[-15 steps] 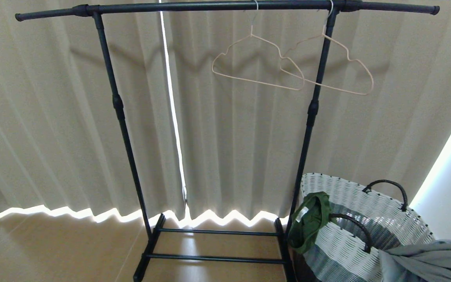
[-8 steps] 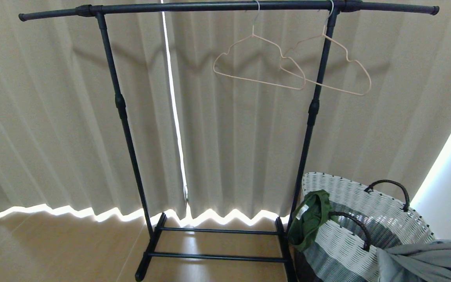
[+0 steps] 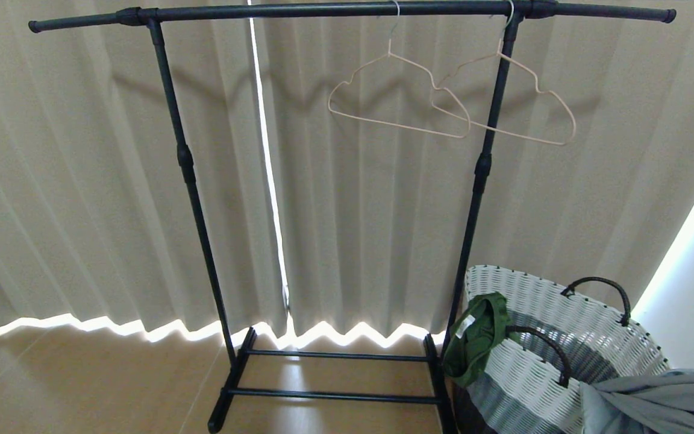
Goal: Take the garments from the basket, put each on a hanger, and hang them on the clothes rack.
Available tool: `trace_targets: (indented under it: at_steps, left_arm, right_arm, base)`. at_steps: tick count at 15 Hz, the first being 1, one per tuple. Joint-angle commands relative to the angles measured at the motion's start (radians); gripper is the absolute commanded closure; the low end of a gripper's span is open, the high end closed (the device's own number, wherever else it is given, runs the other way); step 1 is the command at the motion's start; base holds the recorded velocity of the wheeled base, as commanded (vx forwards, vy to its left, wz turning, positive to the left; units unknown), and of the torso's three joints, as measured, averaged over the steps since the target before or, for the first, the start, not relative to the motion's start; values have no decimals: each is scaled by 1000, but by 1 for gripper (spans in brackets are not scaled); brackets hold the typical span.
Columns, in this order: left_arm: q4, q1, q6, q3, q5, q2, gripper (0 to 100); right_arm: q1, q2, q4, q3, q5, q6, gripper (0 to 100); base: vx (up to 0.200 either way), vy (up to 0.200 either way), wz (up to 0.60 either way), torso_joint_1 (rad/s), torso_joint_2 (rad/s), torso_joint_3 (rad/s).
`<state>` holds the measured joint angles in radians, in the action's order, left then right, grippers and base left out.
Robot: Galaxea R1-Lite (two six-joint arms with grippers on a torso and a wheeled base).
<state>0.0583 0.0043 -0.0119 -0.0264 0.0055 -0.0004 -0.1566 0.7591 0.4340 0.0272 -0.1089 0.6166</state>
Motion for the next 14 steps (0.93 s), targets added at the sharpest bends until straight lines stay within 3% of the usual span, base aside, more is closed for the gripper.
trace_targets:
  at_steps: [1, 7, 12, 14]
  left_arm:
    - [0, 0, 0, -1, 1, 0, 0]
    - [0, 0, 0, 0, 1, 0, 0]
    - [0, 0, 0, 0, 1, 0, 0]
    - [0, 0, 0, 0, 1, 0, 0]
  right_arm:
    - [0, -6, 0, -1, 0, 0, 100]
    - [0, -6, 0, -1, 6, 0, 100]
    - [0, -4, 0, 0, 92, 2, 100]
    - [0, -3, 0, 5, 163, 0, 100]
  base:
    - [0, 0, 0, 0, 0, 0]
    - [0, 0, 0, 0, 0, 0]
    - [0, 0, 0, 0, 0, 0]
    - [0, 0, 0, 0, 0, 0]
